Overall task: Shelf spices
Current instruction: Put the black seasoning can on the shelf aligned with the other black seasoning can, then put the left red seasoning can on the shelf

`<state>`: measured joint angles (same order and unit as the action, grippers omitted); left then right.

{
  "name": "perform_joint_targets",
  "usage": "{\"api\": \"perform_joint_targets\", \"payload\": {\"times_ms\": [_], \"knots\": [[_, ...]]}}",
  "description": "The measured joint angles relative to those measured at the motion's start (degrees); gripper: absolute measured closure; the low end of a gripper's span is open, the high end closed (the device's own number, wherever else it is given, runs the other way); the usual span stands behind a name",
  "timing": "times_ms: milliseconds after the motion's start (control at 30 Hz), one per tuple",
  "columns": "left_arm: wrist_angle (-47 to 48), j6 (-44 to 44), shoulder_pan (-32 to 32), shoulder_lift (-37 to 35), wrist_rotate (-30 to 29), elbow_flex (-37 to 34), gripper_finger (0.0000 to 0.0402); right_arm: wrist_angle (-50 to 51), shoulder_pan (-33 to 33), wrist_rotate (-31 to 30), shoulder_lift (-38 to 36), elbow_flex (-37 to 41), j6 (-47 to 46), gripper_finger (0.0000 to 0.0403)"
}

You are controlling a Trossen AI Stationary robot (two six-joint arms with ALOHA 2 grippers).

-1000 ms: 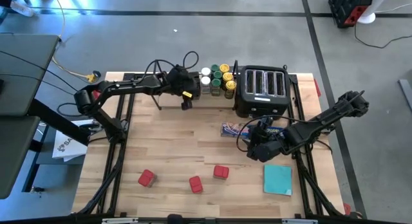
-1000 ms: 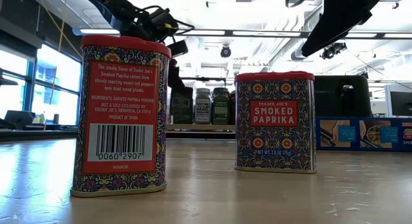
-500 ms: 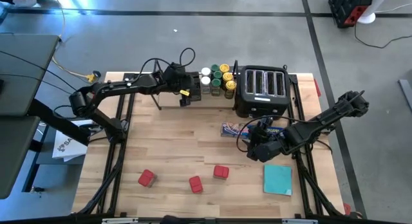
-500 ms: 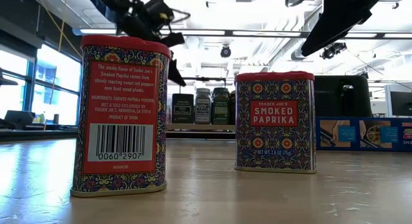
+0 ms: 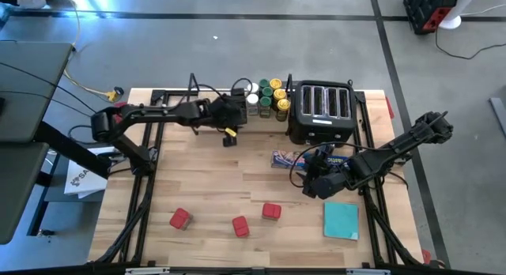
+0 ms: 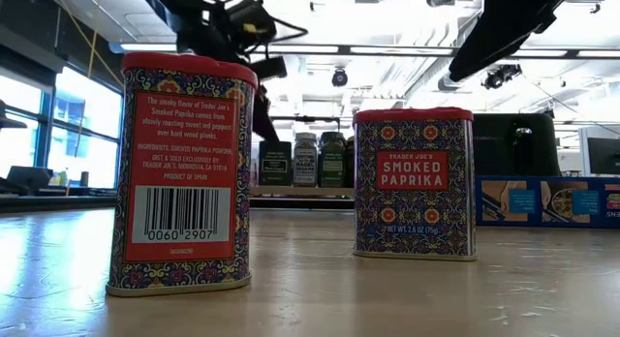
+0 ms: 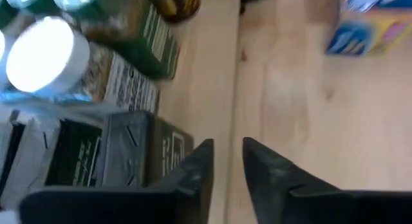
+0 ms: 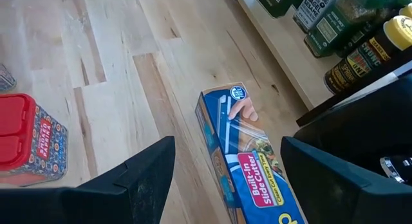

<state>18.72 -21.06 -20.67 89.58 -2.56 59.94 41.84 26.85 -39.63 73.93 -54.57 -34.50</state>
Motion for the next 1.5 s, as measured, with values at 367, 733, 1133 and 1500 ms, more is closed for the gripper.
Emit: {"api": "perform_joint_targets", "payload": {"times_ms": [367, 733, 1133, 1500], "knots": [[-3.4, 1.0, 0.0, 6.4, -9.1, 0.0, 0.0398, -0.1, 0.0, 0.0, 0.0, 0.0, 0.0, 0.0126], [-5.8, 4.3, -2.1, 7.2, -10.6, 0.0, 0.0401, -0.1, 0.0, 0.0, 0.0, 0.0, 0.0, 0.0126], [-6.9, 2.1, -2.4, 6.8, -8.4, 0.0, 0.0401, -0.1, 0.0, 0.4, 0.0, 0.0, 0.0, 0.0126], [8.4, 7.7, 8.1, -6.1, -13.6, 0.0, 0.0401, -0.4, 0.0, -0.4, 0.0, 0.0, 0.0, 0.0126]]}}
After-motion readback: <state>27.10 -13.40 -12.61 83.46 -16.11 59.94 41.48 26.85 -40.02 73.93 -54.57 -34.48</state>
